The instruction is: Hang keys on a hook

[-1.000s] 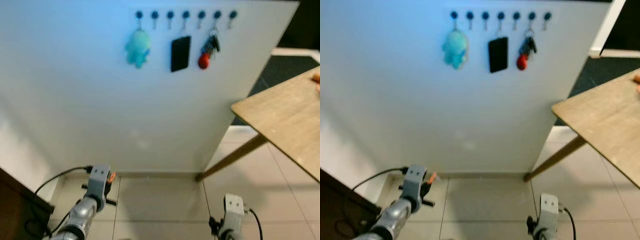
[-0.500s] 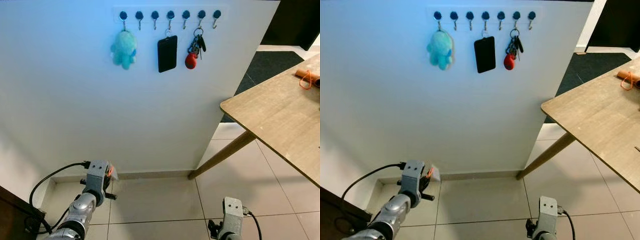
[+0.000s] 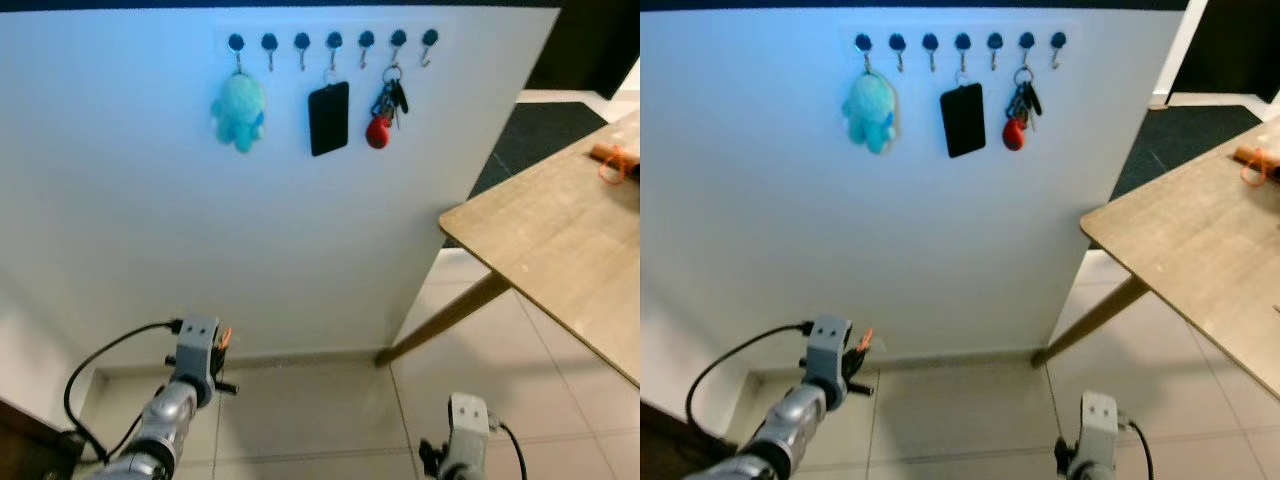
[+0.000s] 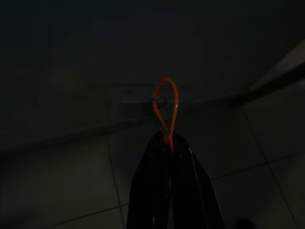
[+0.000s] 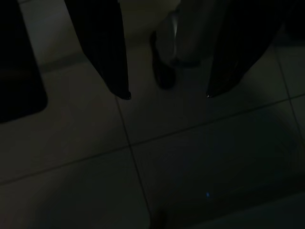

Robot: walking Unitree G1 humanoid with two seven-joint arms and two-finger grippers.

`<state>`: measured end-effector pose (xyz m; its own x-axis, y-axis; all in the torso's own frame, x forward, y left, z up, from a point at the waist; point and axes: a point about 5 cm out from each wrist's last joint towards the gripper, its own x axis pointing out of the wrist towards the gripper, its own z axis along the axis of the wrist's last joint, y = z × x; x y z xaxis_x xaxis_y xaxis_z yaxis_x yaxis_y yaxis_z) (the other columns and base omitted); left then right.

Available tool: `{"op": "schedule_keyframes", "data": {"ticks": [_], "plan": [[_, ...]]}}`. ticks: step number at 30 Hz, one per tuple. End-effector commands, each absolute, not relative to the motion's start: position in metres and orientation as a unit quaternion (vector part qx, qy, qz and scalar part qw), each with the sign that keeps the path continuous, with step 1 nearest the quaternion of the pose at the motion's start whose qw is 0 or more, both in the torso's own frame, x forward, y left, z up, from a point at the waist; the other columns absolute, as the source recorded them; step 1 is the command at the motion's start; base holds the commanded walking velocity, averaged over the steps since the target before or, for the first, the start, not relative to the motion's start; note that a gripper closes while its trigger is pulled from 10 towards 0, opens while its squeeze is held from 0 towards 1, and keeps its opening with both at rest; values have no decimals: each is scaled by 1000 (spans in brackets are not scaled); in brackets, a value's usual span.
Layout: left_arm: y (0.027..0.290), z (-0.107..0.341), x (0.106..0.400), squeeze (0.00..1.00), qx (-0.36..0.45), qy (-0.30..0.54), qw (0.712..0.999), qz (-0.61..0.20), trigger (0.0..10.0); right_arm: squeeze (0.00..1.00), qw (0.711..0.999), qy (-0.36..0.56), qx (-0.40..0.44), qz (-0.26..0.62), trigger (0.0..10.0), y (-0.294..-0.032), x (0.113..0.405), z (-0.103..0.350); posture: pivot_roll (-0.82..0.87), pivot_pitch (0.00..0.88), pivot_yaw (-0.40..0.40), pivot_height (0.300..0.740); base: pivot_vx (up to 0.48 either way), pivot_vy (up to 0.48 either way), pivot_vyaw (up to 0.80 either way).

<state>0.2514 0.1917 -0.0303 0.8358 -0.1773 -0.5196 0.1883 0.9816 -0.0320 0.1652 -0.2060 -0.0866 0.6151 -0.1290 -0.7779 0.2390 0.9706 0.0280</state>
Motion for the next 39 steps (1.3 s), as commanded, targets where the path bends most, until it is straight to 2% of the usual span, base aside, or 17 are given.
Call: {"op": "schedule_keyframes", "data": {"ticks": [1,24,31,39], "plan": [[192,-29,253,0,2,267,959,-91,10000,0,893,433,68,-99,10000,-202,162,-89,44,7,-3,740,341,0,0],[206,-23,254,0,0,244,967,-67,10000,0,893,434,67,-96,10000,-202,163,-89,52,12,-6,740,29,0,0],[205,-22,254,0,12,233,969,-82,10000,0,893,434,67,-95,10000,-202,163,-88,48,11,-8,740,0,-312,0],[200,-3,267,0,34,174,976,-127,10000,0,895,431,64,-95,10000,-204,164,-87,46,14,-10,740,0,0,0]]}}
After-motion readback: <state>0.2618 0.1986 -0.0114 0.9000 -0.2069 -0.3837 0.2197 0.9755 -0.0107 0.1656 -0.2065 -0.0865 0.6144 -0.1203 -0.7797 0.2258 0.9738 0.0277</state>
